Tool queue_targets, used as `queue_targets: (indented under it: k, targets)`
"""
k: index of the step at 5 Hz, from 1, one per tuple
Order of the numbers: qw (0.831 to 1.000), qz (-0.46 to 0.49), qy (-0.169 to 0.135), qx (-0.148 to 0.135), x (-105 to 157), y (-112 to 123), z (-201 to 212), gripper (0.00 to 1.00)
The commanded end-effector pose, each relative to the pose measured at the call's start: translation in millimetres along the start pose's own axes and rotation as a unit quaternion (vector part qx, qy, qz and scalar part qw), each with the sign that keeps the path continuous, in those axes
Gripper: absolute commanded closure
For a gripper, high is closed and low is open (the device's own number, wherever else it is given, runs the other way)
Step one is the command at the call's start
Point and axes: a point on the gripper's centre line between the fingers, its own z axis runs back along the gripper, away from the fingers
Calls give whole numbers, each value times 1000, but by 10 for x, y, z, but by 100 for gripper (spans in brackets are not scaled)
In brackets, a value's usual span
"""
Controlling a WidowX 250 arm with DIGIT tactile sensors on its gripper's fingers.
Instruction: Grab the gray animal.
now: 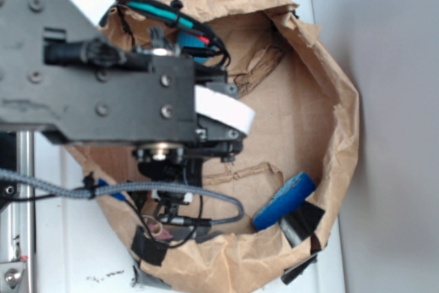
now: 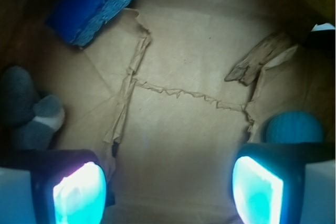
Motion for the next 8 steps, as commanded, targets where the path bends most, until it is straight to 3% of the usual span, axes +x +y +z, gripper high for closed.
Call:
queue_targets:
  k: [1,2,3,4,6,8]
  targets:
    - [998,45,-48,-22,282,205,514,0]
    - [997,43,-60,-24,216,307,650,0]
    - [998,28,-51,-32,138,289,649,0]
    - [992,-18,-12,-128,80,269,572,0]
    - [994,-28,-1,-107,18,239,337,0]
    - [997,-32,7,-67,-129,-157,95,0]
